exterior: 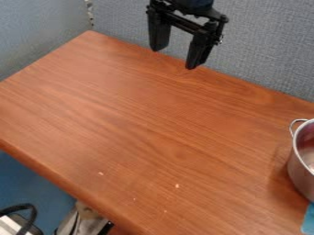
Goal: Put the red object in the metal pot
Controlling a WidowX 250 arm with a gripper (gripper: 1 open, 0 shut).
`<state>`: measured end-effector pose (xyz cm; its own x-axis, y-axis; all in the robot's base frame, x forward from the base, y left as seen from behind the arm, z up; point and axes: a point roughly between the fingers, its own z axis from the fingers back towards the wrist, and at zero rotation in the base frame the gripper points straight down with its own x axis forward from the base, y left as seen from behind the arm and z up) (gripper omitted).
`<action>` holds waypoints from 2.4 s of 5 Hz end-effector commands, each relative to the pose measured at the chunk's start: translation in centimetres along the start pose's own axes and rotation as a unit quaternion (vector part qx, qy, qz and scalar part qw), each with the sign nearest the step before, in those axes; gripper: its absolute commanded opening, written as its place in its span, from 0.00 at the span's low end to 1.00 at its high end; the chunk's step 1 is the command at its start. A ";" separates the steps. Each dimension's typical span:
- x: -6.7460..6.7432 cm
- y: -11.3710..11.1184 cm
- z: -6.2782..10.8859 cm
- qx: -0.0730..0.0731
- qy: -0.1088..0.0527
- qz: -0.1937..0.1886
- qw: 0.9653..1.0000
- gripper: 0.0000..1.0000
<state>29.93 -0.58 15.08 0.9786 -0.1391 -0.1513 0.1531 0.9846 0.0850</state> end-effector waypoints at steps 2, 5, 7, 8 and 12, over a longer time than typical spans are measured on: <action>0.6 -0.5 -0.3 -0.005 -0.026 0.015 1.000 1.00; 1.0 -1.9 -1.3 -0.044 -0.042 0.068 0.996 1.00; 0.2 -1.9 -1.7 -0.059 -0.049 0.025 0.997 1.00; -0.7 -2.1 -1.7 -0.070 -0.052 -0.020 0.996 1.00; -1.7 -4.7 -2.4 -0.101 -0.098 0.008 0.990 1.00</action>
<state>27.06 -4.59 11.22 0.9922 -0.1242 -0.0061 0.1228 0.9863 -0.1102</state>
